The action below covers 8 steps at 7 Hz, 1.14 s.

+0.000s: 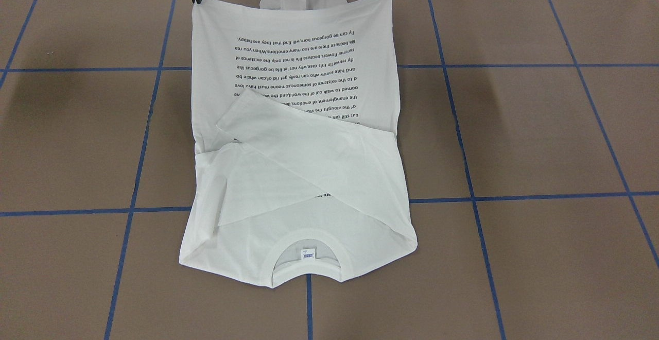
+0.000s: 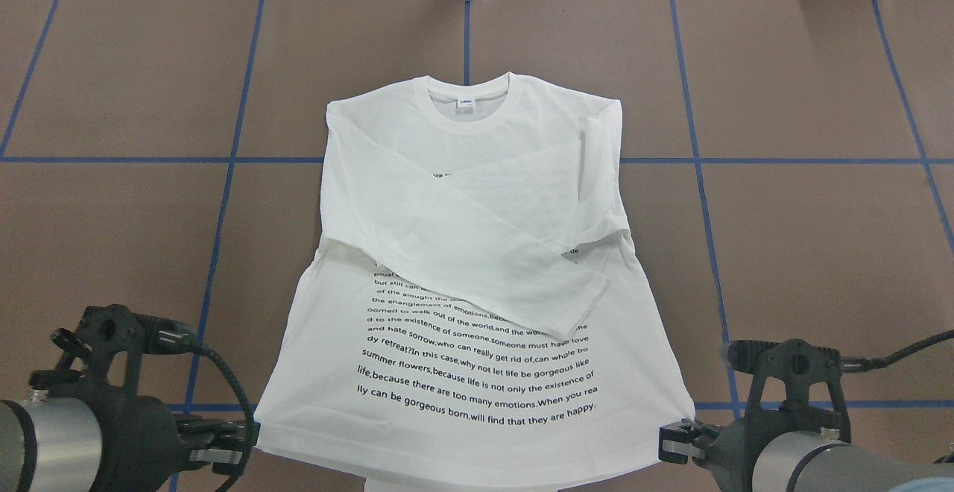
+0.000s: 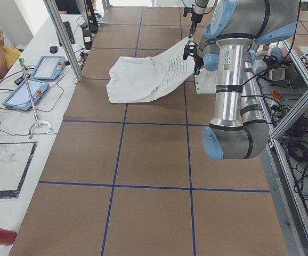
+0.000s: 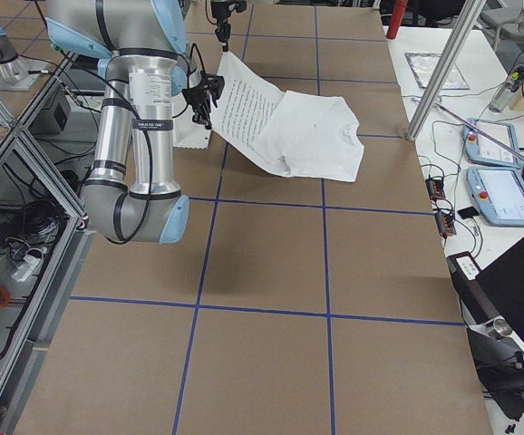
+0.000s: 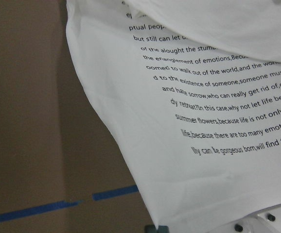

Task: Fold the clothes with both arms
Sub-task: 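Lift the hem with both grippers and carry it toward the collar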

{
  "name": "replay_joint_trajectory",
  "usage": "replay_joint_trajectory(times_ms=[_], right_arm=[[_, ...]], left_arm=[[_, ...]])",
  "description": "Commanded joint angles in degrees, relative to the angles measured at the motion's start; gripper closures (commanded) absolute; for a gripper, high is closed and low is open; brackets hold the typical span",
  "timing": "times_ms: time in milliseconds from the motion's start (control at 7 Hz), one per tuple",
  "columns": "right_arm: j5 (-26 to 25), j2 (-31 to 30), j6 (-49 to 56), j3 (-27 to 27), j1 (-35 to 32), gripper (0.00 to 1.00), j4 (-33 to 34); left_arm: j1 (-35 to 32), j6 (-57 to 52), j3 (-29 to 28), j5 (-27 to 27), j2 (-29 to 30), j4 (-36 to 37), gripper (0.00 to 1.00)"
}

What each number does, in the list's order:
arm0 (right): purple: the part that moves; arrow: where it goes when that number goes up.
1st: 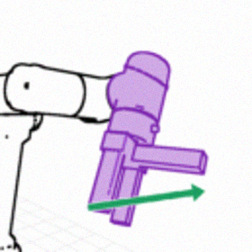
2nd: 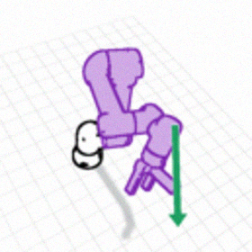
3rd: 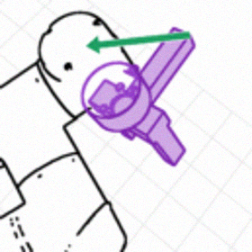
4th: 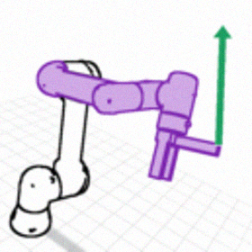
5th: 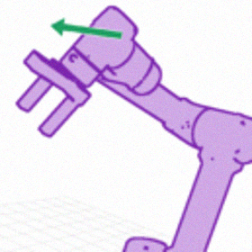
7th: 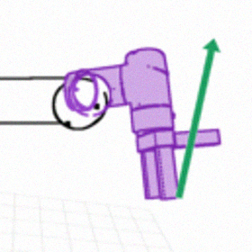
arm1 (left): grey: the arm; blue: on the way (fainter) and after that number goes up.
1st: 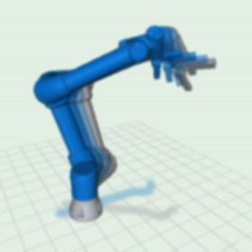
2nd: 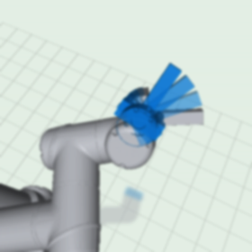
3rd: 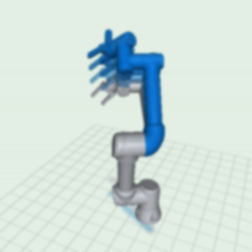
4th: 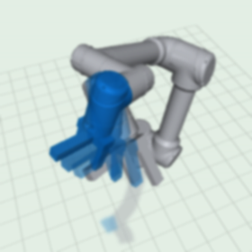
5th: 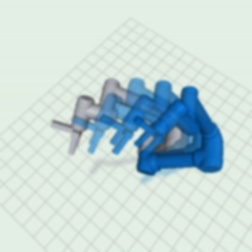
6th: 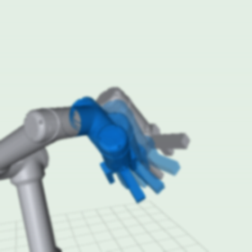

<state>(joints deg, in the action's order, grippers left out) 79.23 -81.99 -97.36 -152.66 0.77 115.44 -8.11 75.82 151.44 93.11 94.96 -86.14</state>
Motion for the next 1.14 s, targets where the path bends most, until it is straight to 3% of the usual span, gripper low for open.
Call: replay_joint_trajectory(times_ms=[0,143,429,571,857,1000], right_arm=[[7.8,7.3,1.5,-2.5,-8.0,1.0,9.2],[10.5,10.2,7.0,-1.9,-13.8,1.0,10.0],[12.1,14.4,15.2,2.2,-23.3,1.0,9.9],[15.5,18.0,19.4,8.2,-29.6,1.0,9.6],[16.3,22.2,23.2,19.3,-34.7,1.0,8.1],[16.3,22.5,23.4,25.2,-36.3,1.0,2.0]], left_arm=[[-3.3,-1.5,2.5,5.4,11.5,13.7,1.0],[-7.7,-7.6,-2.0,5.4,16.7,15.0,1.0],[-18.4,-18.2,-8.4,5.5,18.7,14.7,1.0],[-22.7,-19.0,-11.7,5.3,20.5,14.5,1.0],[-30.4,-26.3,-21.5,5.2,24.5,12.0,1.0],[-31.7,-26.4,-26.1,5.2,24.6,7.9,1.0]])
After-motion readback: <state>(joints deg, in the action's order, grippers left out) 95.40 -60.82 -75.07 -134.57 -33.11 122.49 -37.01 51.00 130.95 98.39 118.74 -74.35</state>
